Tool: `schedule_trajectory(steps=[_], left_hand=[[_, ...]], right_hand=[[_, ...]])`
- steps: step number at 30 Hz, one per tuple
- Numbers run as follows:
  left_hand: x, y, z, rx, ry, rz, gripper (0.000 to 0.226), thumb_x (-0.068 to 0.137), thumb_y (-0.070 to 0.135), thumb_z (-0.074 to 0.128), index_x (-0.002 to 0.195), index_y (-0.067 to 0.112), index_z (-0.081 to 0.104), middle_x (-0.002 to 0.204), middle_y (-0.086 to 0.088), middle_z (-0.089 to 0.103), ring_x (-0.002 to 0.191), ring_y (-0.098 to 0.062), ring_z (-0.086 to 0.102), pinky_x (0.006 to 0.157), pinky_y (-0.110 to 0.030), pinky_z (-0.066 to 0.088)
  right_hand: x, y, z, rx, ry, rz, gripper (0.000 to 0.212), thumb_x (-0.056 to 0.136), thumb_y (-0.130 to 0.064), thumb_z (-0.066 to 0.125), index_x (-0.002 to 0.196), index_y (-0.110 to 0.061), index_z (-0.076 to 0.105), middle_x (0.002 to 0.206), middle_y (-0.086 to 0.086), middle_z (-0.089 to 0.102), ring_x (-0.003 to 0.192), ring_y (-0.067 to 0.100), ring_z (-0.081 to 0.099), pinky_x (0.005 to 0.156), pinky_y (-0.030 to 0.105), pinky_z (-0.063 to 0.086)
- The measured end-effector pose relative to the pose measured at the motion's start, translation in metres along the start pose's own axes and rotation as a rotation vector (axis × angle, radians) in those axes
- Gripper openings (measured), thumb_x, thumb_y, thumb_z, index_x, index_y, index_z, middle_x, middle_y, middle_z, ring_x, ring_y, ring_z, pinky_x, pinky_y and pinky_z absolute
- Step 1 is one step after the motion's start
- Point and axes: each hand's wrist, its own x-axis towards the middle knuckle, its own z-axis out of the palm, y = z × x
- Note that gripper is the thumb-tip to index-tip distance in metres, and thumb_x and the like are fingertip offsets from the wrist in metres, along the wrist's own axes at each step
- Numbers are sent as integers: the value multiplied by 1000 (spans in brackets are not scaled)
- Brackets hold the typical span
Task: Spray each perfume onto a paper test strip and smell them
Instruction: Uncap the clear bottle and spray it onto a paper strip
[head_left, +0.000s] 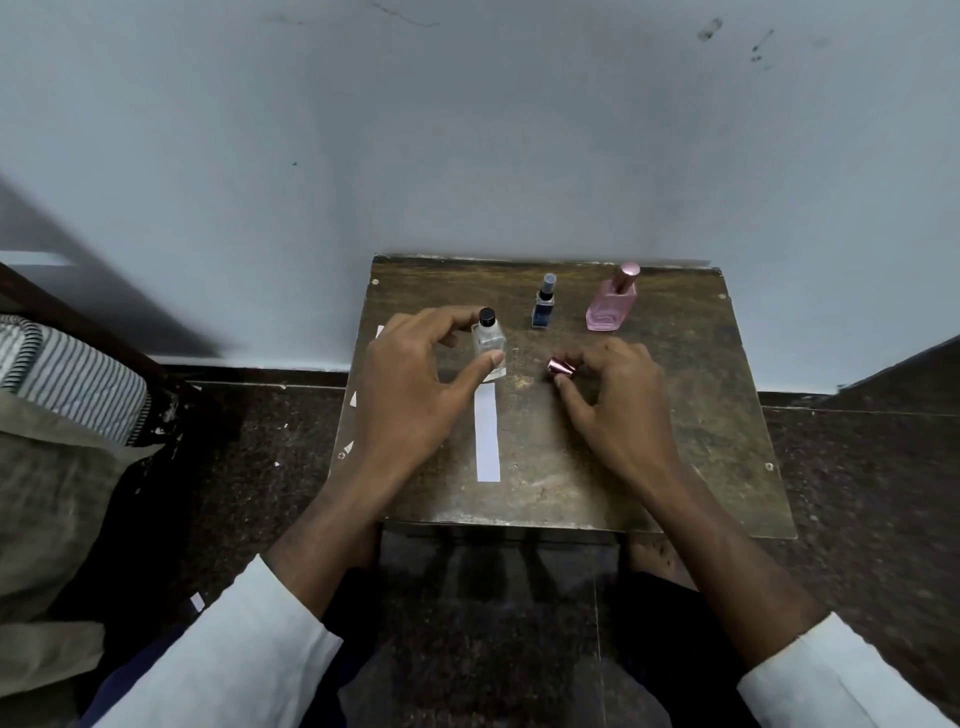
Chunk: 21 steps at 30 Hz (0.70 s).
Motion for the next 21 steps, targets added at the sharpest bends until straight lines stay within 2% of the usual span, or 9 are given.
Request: schedule_trajectory(steps=[3,12,14,18,19,21], left_hand=[[1,4,3,-2,-31,3,40,90,36,86,128,31,74,112,25,68,101,-7,64,86,-34,58],[2,6,9,30,-44,11,41,90,37,86,129,31,74,112,29,64,100,-5,64,84,-12,48],[2,7,9,31,-41,15,41,90,37,86,129,31,74,112,29,64,100,-4,64,85,-13,49],[1,12,7,12,-49,17,43,89,37,87,129,31,74,110,34,63,102,-4,66,86,-19,55],[1,13,6,-9,-56,8,43,88,38,88,129,32,74,109,36,63,101,-4,67,85,-19,56],[1,15,4,-102,-92,-30,46,86,37,91,128,33,74,109,29,70,99,-3,71,83,-18,57]], right_hand=[[2,4,4,-13,-29,-11,19,91,-24,77,110,-24,80,101,-3,70,98,21,58,77,24,29],[4,9,6,-6,-71,0,22,90,-25,77,112,-25,78,105,-5,70,101,19,60,80,25,35],[3,7,2,11,-43,-2,25,88,-28,80,113,-23,78,107,-4,72,103,20,61,82,24,36],[3,-1,-8,108,130,-25,36,88,-33,82,119,-16,76,112,1,74,99,16,64,86,25,47],[4,-3,-10,139,146,-62,37,89,-32,82,121,-15,75,113,1,73,99,15,64,85,27,50],[2,-11,-14,251,86,-173,42,92,-30,80,130,-15,71,120,1,72,103,14,64,87,30,53]])
